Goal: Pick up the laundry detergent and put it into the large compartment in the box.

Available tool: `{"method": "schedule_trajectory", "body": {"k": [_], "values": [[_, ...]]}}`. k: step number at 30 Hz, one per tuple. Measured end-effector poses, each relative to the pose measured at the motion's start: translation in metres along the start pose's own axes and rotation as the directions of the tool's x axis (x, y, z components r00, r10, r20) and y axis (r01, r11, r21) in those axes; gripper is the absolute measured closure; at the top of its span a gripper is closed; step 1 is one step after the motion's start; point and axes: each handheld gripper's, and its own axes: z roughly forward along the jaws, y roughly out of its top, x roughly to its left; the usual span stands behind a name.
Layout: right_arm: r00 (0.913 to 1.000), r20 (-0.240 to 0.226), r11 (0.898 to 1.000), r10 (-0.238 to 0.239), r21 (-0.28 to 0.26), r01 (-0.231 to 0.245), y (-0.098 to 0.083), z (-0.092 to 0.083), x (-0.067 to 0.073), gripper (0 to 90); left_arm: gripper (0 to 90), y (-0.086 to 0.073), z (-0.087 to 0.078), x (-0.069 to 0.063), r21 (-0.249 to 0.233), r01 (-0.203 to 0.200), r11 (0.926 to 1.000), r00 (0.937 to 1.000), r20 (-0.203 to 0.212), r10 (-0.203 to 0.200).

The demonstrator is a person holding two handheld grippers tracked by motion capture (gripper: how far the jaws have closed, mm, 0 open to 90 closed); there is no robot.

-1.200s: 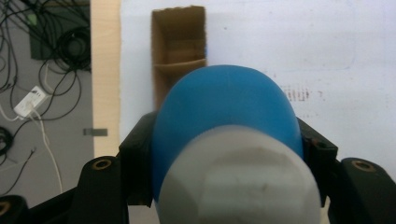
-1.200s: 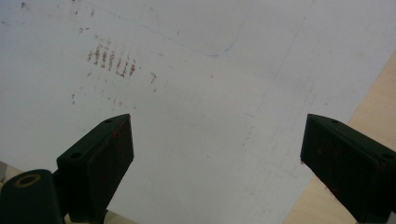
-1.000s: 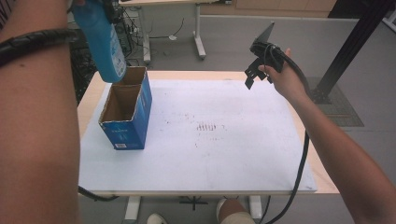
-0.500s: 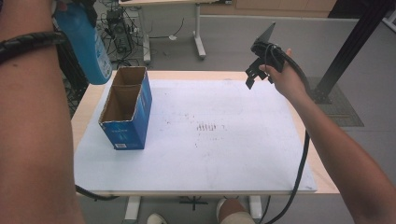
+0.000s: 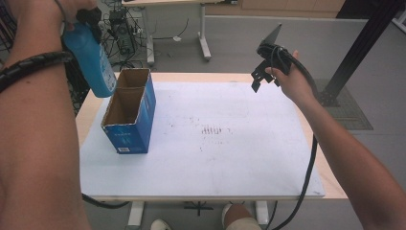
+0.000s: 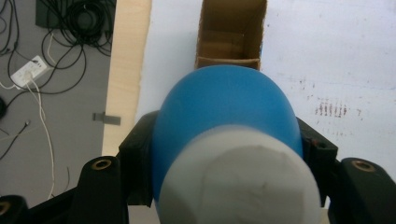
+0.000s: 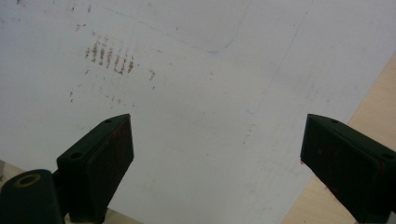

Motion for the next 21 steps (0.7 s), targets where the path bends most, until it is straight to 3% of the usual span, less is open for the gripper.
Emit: {"method": "schedule_trajectory", "body": {"k": [4, 13, 21], "values": [[1.0, 0.0, 1.0, 0.004, 0.003, -0.004, 0.0, 0.001, -0.001, 9.4, 37.8, 0.002, 0.01, 0.002, 0.014, -0.001, 0.9999, 1.0, 0.0, 0.001], [1.0, -0.004, 1.0, 0.003, 0.004, -0.003, 0.0, 0.005, -0.003, 9.4, 37.8, -0.002, 0.023, 0.008, -0.01, 0.009, 0.9999, 0.9999, 0.005, -0.009], [0.9999, -0.01, 1.0, 0.006, 0.005, -0.006, 0.0, 0.009, -0.005, 9.4, 37.8, 0.001, 0.039, 0.007, 0.014, 0.008, 0.9999, 1.0, 0.005, -0.008]]}}
